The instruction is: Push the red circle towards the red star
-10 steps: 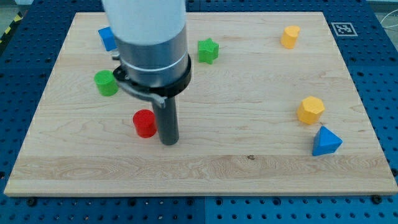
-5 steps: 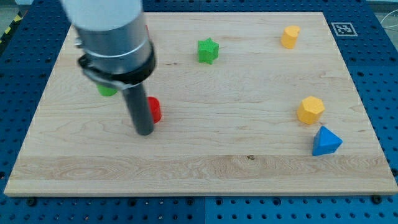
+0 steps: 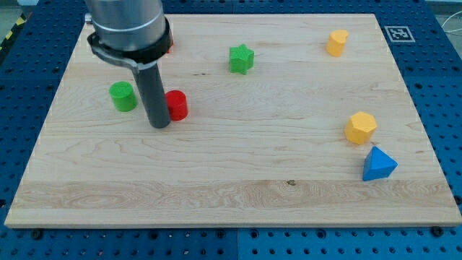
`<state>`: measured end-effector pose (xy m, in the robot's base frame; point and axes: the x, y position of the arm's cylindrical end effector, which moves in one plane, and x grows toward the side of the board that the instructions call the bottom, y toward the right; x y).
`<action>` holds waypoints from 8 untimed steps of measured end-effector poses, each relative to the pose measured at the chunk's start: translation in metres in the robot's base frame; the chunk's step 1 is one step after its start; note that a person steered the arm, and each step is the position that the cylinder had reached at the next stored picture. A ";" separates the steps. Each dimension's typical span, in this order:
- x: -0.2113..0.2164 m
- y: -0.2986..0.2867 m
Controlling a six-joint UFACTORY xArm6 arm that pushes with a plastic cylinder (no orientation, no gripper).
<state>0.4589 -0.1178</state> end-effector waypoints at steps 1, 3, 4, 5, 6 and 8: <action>-0.014 0.030; -0.032 0.074; -0.059 0.064; -0.075 0.071; -0.076 0.090; -0.098 0.077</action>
<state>0.3613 -0.0410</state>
